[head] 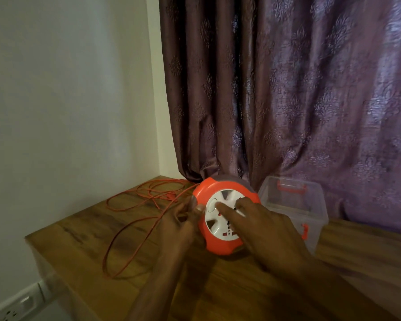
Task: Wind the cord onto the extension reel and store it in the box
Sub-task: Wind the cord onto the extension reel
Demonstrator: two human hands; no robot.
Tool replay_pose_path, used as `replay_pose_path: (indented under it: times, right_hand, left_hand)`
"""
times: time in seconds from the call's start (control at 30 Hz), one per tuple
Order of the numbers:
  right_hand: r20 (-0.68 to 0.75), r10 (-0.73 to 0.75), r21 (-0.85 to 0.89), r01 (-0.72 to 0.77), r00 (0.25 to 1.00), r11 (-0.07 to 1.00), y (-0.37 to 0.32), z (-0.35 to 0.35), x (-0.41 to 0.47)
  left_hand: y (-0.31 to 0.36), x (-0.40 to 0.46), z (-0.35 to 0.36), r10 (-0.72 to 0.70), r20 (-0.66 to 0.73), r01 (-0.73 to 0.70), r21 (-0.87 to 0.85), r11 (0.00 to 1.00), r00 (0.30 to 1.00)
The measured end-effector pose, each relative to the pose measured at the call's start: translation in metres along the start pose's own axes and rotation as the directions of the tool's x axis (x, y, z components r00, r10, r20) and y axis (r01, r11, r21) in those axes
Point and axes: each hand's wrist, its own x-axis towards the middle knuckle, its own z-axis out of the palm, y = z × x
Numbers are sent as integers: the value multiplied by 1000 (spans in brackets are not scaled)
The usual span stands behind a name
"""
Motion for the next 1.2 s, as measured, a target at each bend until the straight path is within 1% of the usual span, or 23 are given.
replay_pose_path:
  times: [0.07,0.23,0.33,0.43,0.53,0.67,0.73,0.8,0.9,1.0,1.07,1.13,1.2]
  right_hand:
    - [33,-82,-23,83,996,996,4,-2,1]
    - [29,-169,-6,169,985,986,16,-2,11]
    - [37,-187,14,186,982,982,19,-2,14]
    - [35,-216,-23,216,976,976,25,6,14]
    - [69,-249,-66,254,966,965,31,11,15]
    - [7,-177,-128,176,984,976,33,6,14]
    - [-25,-152,-115,149,988,982,34,7,14]
    - [-79,-77,-79,71,994,994,33,6,14]
    - [-130,91,56,-85,987,995,26,4,17]
    - [-214,285,212,-240,934,947,17,11,19]
    - [-212,377,298,-308,902,904,13,11,22]
    - [-196,401,367,-312,895,876,13,9,24]
    - [-215,345,351,-258,914,900,13,5,23]
  left_hand:
    - [0,2,3,4,15,-4,-7,1000,1000]
    - [-2,6,11,23,42,-22,-17,1000,999]
    - [-6,5,14,17,23,-16,-30,999,1000]
    - [-8,7,16,35,26,-34,-27,999,999]
    - [-12,12,16,30,21,-29,-12,999,999]
    - [-13,15,22,23,18,-23,-19,1000,1000]
    - [-10,16,24,21,7,-20,-45,999,1000]
    - [-7,16,26,31,0,-31,-60,998,1000]
    - [-3,12,28,57,-24,-59,-94,994,998]
    - [-3,5,35,65,-85,-75,-120,990,994]
    - [-7,4,38,69,-131,-86,-130,988,989]
    - [-12,3,40,74,-154,-97,-143,985,985]
    - [-14,2,39,72,-179,-101,-160,982,981]
